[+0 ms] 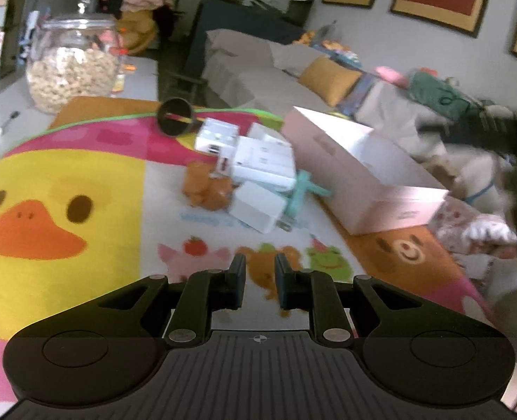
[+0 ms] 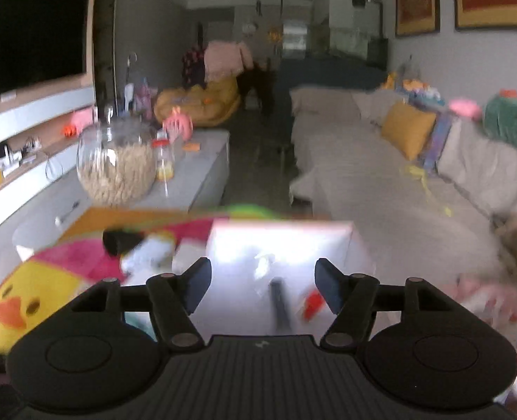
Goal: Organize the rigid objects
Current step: 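Grasp the white charger plug with the left gripper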
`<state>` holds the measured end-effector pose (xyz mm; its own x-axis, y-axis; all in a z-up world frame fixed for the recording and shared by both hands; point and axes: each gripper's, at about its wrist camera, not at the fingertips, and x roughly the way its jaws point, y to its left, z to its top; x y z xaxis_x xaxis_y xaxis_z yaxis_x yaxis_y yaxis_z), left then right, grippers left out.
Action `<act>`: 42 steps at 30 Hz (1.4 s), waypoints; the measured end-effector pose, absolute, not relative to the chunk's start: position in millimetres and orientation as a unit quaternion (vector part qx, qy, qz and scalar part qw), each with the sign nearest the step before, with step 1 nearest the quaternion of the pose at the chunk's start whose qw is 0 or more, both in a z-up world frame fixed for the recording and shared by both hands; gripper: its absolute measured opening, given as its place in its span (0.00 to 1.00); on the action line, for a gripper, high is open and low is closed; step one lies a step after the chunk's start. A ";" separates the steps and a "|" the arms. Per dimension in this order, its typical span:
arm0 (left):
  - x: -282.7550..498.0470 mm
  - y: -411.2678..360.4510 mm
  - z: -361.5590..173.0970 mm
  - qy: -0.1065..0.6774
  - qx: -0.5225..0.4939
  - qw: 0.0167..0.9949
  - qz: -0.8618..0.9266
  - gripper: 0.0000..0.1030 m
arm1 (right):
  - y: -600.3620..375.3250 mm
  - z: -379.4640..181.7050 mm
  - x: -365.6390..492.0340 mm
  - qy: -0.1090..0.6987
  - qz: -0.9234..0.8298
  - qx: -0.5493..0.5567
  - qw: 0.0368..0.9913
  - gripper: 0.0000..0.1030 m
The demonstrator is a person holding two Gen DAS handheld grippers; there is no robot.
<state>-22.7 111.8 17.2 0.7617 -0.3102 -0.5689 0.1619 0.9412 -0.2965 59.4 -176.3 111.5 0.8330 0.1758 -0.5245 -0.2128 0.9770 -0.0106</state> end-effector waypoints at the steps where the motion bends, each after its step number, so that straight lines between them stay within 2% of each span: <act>1: -20.9 110.8 18.8 0.319 -0.109 0.933 -0.124 0.19 | -175.5 100.8 53.5 0.284 0.094 -0.034 0.954 0.67; 7: -3.2 93.2 33.1 0.301 -0.057 0.945 -0.116 0.19 | -168.3 30.4 24.1 0.365 0.040 -0.066 0.928 0.67; 10: 7.4 81.8 35.3 0.300 -0.036 0.947 -0.106 0.19 | -162.5 5.6 21.2 0.375 0.016 -0.092 0.922 0.67; 14: 20.2 76.2 36.0 0.298 -0.029 0.951 -0.080 0.21 | -161.9 0.8 17.2 0.358 0.016 -0.086 0.930 0.72; 18: 30.7 93.8 41.9 0.292 -0.045 0.955 -0.032 0.21 | -172.8 -4.1 16.3 0.341 0.009 -0.061 0.938 0.84; 25: 38.3 117.4 40.6 0.350 -0.170 0.921 -0.037 0.22 | -191.4 -5.9 24.4 0.353 0.020 -0.007 0.936 0.86; 29: 44.9 93.9 29.6 0.375 -0.168 0.911 -0.042 0.22 | -190.8 -6.8 24.7 0.353 0.022 -0.007 0.935 0.87; 31: 51.6 89.4 26.8 0.372 -0.185 0.909 -0.029 0.29 | -189.9 -7.3 24.5 0.353 0.022 -0.007 0.935 0.87; 35: 64.7 83.6 25.1 0.357 -0.174 0.918 0.004 0.31 | -189.3 -7.5 24.8 0.353 0.022 -0.007 0.935 0.87; 37: 70.5 81.2 23.8 0.355 -0.171 0.919 0.010 0.39 | -189.5 -7.5 24.8 0.353 0.022 -0.007 0.935 0.87; 39: 75.0 76.9 22.1 0.366 -0.161 0.916 0.011 0.42 | -189.4 -7.6 24.9 0.353 0.022 -0.006 0.935 0.87; 42: 71.7 67.6 18.9 0.359 -0.122 0.925 0.008 0.43 | -189.5 -7.6 24.8 0.353 0.022 -0.007 0.935 0.87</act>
